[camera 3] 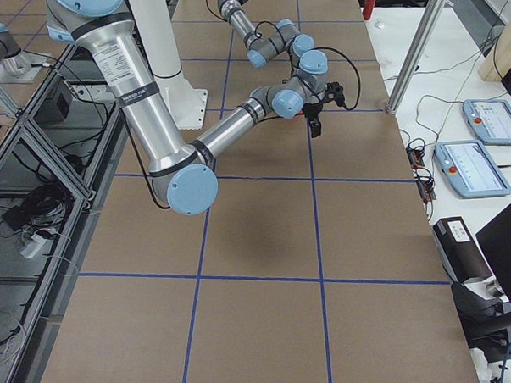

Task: Form red blocks into L shape at center
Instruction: 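Place the cube against the pair's far cube with the left gripper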

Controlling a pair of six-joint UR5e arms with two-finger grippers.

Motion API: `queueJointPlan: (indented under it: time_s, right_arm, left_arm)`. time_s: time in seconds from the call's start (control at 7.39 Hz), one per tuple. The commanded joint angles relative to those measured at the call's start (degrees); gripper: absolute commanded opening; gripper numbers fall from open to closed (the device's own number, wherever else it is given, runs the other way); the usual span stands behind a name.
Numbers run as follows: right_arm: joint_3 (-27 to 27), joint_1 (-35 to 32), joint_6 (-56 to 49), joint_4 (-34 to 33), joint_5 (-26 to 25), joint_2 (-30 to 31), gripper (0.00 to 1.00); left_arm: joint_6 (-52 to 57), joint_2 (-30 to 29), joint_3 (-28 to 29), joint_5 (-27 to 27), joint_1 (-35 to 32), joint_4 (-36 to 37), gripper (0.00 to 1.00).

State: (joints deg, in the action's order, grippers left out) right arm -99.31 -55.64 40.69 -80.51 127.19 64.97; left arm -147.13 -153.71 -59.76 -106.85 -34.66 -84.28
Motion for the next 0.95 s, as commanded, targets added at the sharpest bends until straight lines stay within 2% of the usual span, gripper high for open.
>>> queueJointPlan:
  time_s: [0.0, 0.68, 0.81]
  right_arm:
    - [0.0, 0.0, -0.09, 0.0, 0.07, 0.15, 0.99]
    - [-0.09, 0.0, -0.18, -0.09, 0.07, -0.2, 0.99]
    - [-0.44, 0.0, 0.61, -0.18, -0.19, -0.28, 0.99]
  left_arm:
    - [1.57, -0.01, -0.27, -0.02, 0.03, -0.44, 0.99]
    - [5.18, 0.25, -1.24, 0.07, -1.36, 0.08, 1.0]
    - [8.41, 0.68, -3.41, -0.02, -3.03, 1.74, 1.0]
